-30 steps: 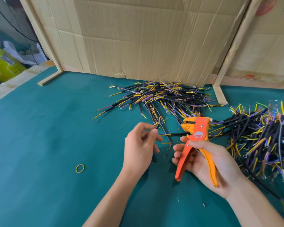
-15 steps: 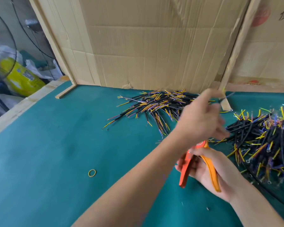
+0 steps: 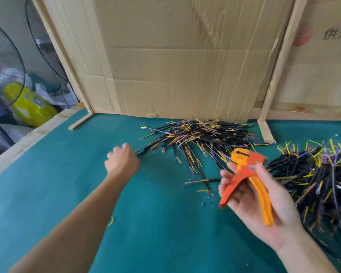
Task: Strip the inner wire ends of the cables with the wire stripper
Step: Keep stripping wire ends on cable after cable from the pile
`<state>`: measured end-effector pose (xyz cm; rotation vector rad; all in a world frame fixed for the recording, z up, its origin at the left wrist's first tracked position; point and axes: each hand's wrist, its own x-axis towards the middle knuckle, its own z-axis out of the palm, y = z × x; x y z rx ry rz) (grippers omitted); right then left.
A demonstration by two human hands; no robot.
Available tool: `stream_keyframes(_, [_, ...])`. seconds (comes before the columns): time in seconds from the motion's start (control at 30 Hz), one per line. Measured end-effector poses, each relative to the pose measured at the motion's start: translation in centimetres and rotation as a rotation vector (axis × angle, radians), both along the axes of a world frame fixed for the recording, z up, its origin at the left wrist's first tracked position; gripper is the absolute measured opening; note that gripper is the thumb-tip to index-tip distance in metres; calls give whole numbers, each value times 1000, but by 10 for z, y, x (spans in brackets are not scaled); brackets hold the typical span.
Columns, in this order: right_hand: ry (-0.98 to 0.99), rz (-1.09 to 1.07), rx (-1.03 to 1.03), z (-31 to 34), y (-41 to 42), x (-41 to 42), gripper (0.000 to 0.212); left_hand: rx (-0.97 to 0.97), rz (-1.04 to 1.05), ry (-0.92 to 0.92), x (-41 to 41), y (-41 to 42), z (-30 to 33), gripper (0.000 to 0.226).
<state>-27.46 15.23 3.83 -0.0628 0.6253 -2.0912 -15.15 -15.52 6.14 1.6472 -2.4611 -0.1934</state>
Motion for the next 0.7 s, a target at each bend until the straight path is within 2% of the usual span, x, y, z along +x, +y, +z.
stream_keyframes(0.07, [-41,-101,-61,5,6,-10,71,22,9,14,15,-14,-16,34])
stream_keyframes(0.17, [-51,-186,-98,8,12,-19,83,63,7,131,17,-17,-17,22])
stream_keyframes(0.23, [-14,-161,-67,10,8,-11,87,113,47,239,22,-13,-15,11])
stream_keyframes(0.33, [75,-46,10,7,-7,13,91,191,84,371,43,3,-15,14])
stream_keyframes(0.47, [186,229,90,3,-17,38,68,288,106,664,73,41,-25,15])
stream_keyframes(0.53, [290,300,130,3,-15,41,62,315,37,772,79,76,-30,13])
stream_keyframes(0.6, [370,312,127,5,-14,40,56,350,-83,789,75,112,-37,7])
stream_keyframes(0.7, [398,252,117,6,-10,34,54,394,-257,776,61,158,-48,12])
